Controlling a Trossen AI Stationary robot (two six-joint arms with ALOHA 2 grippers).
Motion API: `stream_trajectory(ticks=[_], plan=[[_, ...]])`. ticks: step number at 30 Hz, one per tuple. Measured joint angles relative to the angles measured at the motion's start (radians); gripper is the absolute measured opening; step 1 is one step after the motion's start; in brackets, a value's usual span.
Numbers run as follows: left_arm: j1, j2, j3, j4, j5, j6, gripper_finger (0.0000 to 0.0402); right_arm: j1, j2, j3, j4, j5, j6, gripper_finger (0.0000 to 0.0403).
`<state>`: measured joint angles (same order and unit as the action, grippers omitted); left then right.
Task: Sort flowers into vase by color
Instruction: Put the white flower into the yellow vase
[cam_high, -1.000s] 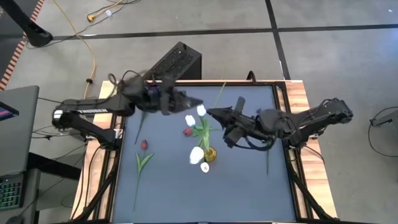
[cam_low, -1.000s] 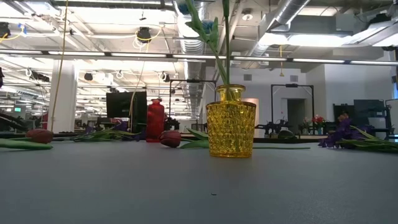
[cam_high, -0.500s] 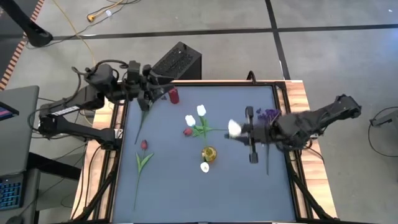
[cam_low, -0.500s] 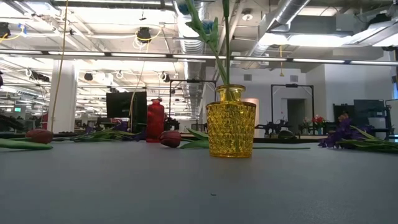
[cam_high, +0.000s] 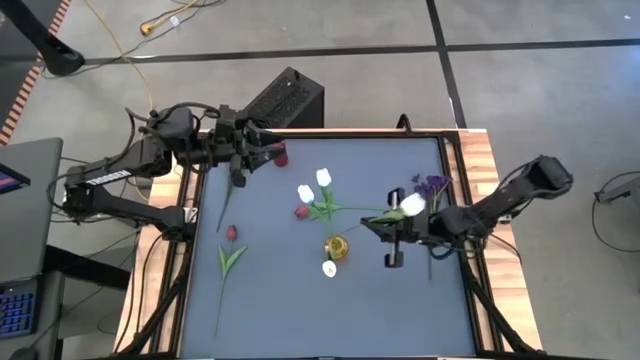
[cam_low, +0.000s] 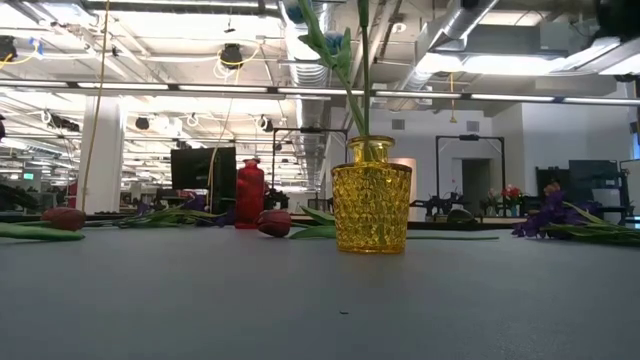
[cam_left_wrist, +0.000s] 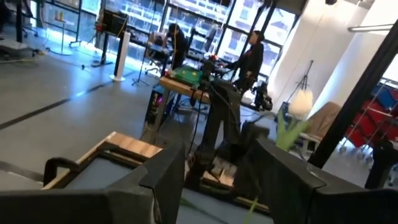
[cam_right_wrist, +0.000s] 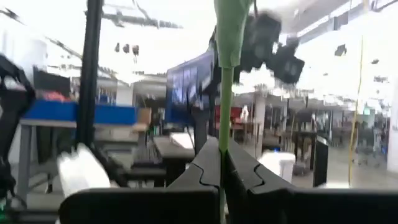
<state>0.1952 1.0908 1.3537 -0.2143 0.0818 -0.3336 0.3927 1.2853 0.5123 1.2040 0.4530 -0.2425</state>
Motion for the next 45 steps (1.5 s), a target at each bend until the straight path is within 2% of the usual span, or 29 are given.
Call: stream_trajectory(ticks=[8, 15, 20, 35, 45], plan=[[0.000, 0.001, 0.000, -0.006, 0.002, -0.005, 0.0177, -0.057, 0.133, -0.001, 0.006, -0.007, 0.101, 0.0025], [0.000, 0.000, 0.000, -0.017, 0.001, -0.006, 0.0177, -0.068, 0.191, -0.002, 0.011, -0.009, 0.191, 0.0025], [0.000, 0.002, 0.000, -0.017, -0.009, 0.000, 0.0177, -0.067, 0.208, -0.002, 0.009, -0.010, 0.244, 0.0025], [0.000, 0.002, 0.000, -0.017, -0.018, 0.016, 0.0177, -0.065, 0.208, -0.002, -0.078, -0.010, 0.269, 0.0025], [0.000, 0.002, 0.000, -0.016, -0.018, 0.016, 0.0177, -0.070, 0.208, -0.002, -0.101, -0.010, 0.329, 0.0087]])
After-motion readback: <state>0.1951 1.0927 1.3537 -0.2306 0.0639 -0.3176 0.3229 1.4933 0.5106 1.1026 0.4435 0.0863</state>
